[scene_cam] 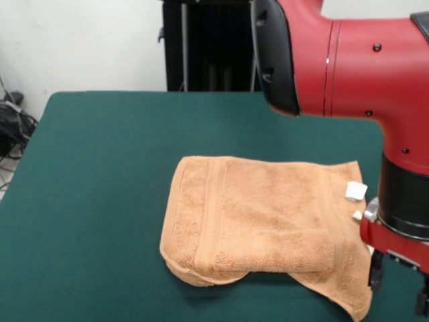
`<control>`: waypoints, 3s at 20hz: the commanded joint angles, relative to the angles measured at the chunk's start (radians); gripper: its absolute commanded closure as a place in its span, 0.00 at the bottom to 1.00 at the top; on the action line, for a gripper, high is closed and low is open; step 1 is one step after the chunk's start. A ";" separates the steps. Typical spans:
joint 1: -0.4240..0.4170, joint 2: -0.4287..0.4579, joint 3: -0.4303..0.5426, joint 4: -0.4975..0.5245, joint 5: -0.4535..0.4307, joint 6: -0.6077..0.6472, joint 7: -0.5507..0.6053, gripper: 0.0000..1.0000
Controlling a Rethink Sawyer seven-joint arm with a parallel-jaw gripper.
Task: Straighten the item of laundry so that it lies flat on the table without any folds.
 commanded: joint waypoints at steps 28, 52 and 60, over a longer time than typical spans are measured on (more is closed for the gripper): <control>-0.045 -0.017 0.165 0.339 0.044 -0.081 0.177 0.00; -0.061 0.187 0.247 0.135 0.036 -0.257 0.152 0.00; -0.067 0.275 0.217 -0.024 0.016 -0.338 0.126 0.00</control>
